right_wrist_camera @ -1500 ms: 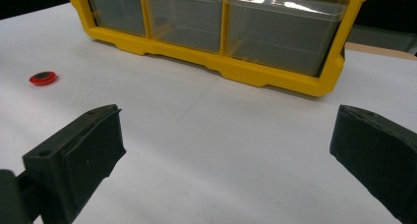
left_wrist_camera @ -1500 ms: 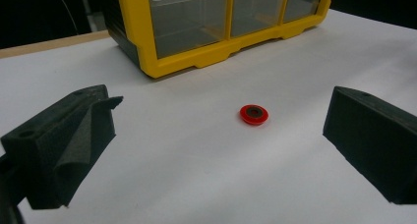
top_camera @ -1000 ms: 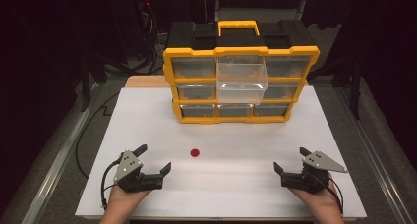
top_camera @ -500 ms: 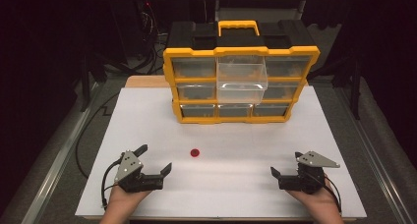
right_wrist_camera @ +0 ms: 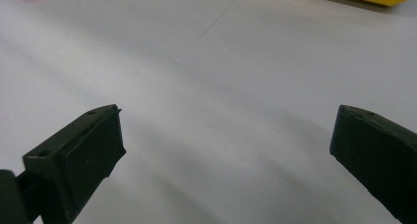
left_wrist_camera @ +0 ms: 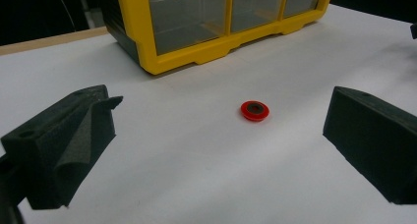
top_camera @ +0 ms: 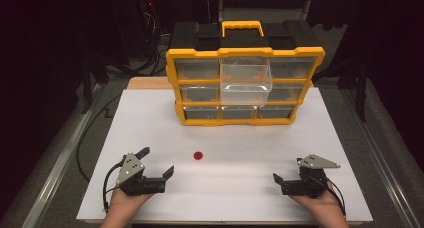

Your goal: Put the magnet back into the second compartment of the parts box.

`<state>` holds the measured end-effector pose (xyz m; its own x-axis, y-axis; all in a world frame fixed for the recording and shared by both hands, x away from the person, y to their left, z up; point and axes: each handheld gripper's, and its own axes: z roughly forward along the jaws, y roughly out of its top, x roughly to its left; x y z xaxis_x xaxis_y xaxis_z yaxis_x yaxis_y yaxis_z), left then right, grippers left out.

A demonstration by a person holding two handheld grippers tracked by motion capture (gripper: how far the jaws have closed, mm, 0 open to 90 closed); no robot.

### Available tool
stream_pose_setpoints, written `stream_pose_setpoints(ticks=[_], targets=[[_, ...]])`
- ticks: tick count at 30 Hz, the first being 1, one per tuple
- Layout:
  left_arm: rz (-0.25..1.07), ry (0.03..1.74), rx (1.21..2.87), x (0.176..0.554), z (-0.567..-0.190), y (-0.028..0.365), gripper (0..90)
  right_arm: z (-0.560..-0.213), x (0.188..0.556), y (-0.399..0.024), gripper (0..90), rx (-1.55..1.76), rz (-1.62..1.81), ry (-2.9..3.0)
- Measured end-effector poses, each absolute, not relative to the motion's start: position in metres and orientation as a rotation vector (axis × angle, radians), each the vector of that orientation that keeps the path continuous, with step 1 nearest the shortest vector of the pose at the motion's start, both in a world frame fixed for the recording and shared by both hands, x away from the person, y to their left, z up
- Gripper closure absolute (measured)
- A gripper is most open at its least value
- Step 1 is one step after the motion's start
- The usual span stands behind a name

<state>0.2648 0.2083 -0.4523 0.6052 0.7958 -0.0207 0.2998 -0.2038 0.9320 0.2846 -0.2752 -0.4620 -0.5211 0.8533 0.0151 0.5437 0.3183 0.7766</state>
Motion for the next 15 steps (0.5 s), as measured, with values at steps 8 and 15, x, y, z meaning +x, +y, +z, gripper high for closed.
stream_pose_setpoints(ticks=[8,15], targets=[[0.575,0.895,1.754,0.2649,-0.4518,0.2109,0.2,-0.4613,0.2847,-0.2700,0.3,1.203,1.066,2.211],[0.566,0.928,1.777,0.2672,-0.4503,0.2142,0.2,-0.4597,0.2857,-0.2648,0.3,1.178,1.082,2.218]])
